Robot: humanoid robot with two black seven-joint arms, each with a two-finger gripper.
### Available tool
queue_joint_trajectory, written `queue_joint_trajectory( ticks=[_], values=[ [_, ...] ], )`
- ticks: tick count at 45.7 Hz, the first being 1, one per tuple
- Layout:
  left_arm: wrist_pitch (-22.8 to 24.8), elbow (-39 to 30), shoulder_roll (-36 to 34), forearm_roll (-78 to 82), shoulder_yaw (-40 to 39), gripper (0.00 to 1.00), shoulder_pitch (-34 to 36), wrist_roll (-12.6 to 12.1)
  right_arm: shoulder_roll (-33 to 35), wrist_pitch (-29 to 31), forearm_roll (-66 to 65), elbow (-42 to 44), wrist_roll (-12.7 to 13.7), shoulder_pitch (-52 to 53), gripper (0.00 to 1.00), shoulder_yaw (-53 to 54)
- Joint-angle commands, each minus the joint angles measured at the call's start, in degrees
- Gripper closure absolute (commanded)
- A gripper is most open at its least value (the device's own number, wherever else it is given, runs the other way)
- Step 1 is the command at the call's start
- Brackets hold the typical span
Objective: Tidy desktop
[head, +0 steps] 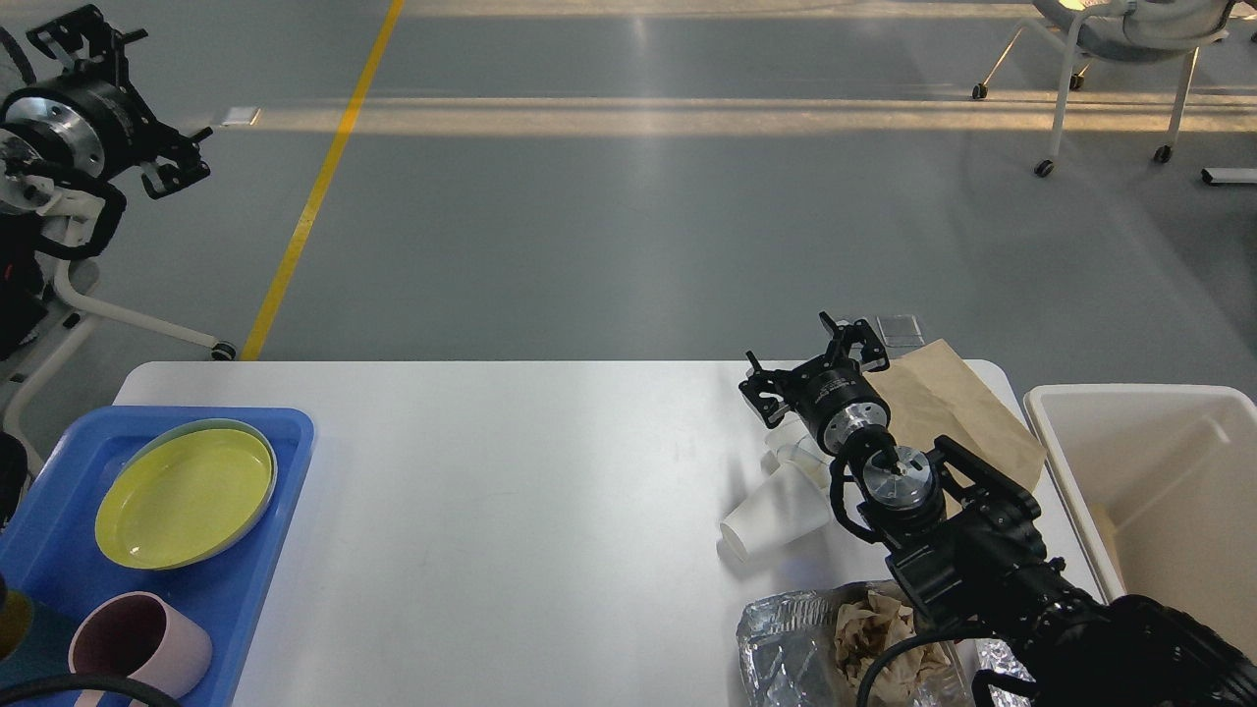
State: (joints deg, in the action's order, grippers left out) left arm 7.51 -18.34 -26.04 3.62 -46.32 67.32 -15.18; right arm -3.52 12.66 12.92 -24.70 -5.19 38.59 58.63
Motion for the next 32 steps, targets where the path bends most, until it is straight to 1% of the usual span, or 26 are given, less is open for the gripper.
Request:
queue_joint_trajectory(
  ticks=[1, 6, 13, 16, 23, 32],
  values=[
    [-0.04, -0.03, 2.57, -0.01, -2.2, 0.04, -1.92, 1.55, 0.0, 0.0, 0.0, 0.0, 0.0, -0.01, 0.0, -0.01],
    [-0.04, -0.03, 4.76, -0.01, -3.25, 0.04, -3.16, 3.22, 0.0, 0.0, 0.0, 0.0, 0.0, -0.01, 0.0, -0.01],
    [-0.13, 0.06, 8.1, 0.07, -3.25, 0.04, -3.51, 7.7, 0.0, 0.0, 0.0, 0.0, 0.0, -0.01, 0.0, -0.01],
    [-0.13, 0.06, 9.51, 0.07, -3.25, 0.04, -3.77, 8.67, 0.0, 0.0, 0.0, 0.0, 0.0, -0.01, 0.0, -0.01],
    [-0.13, 0.06, 12.85, -0.01, -3.43, 0.04, -3.95, 9.02, 0.0, 0.0, 0.0, 0.0, 0.0, -0.01, 0.0, -0.01],
    [-0.13, 0.06, 14.7, -0.01, -3.96, 0.04, -3.86, 9.03, 0.0, 0.0, 0.0, 0.0, 0.0, -0.01, 0.0, -0.01]
  ],
)
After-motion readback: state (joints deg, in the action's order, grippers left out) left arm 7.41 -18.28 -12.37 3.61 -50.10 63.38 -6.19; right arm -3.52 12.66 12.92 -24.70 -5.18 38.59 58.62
